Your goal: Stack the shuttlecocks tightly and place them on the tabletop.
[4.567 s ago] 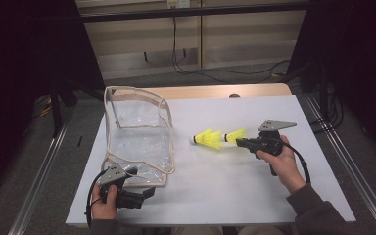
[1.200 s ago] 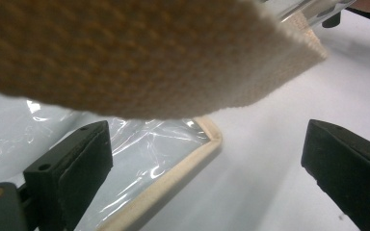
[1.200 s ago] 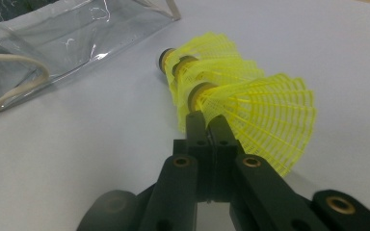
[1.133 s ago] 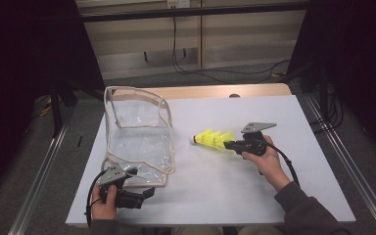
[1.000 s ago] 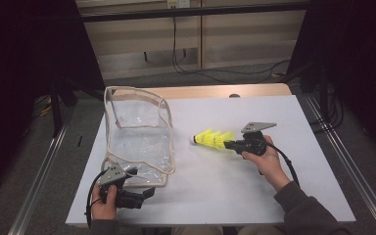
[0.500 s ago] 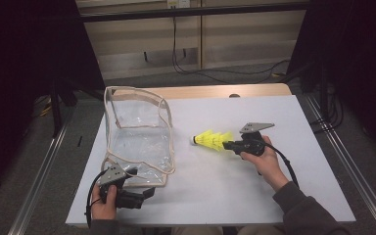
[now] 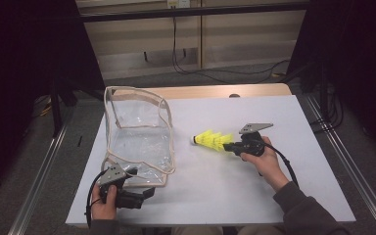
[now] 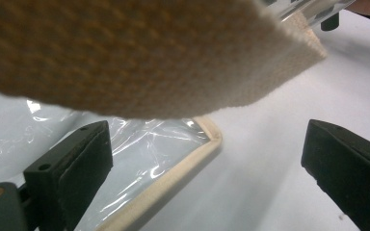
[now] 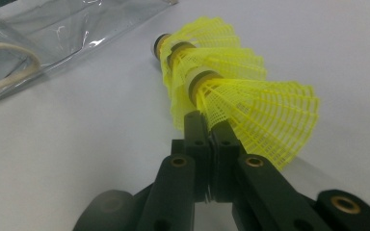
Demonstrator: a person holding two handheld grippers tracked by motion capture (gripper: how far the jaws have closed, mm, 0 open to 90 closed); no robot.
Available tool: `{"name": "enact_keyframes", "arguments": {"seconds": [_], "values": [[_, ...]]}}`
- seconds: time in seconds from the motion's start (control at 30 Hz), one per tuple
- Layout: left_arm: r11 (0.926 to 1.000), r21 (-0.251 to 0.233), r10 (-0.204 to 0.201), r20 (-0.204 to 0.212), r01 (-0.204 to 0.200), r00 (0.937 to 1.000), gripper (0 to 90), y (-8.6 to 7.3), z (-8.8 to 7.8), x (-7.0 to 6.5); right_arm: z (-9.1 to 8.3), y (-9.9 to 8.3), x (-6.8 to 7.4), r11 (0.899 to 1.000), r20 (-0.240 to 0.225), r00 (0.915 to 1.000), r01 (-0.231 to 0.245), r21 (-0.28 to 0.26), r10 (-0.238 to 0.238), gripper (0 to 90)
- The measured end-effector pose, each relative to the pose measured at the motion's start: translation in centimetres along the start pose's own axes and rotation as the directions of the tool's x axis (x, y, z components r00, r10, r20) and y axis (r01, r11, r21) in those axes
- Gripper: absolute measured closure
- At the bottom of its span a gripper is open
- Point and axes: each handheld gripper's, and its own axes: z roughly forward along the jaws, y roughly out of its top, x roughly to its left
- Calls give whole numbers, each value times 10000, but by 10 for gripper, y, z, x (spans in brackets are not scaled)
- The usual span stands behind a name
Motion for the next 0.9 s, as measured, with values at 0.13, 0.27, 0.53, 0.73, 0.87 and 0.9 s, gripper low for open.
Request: {"name": "enact_keyframes", "arguments": {"seconds": [0.13,0.27,0.53,0.73,0.87,0.9], "values": [[10000,-1,-3,3,3,10000,38,0,0,0,2,-1,0,9999,3,10000,18,132,-18,869],[10000,2,-1,7,1,10000,39,0,0,0,3,-2,1,9997,-13,10000,39,234,-38,856],[10000,1,1,4,-1,10000,40,0,0,0,4,-3,2,9993,-31,10000,66,370,-65,892],[10000,-2,-4,6,4,10000,40,0,0,0,3,-2,3,9999,-45,10000,43,153,-42,897],[10000,-1,4,2,-4,10000,40,0,0,0,3,0,5,9999,-121,9999,90,54,-90,897],[10000,-3,-6,3,6,10000,40,0,0,0,3,0,6,10000,-137,9999,79,57,-79,897]]}}
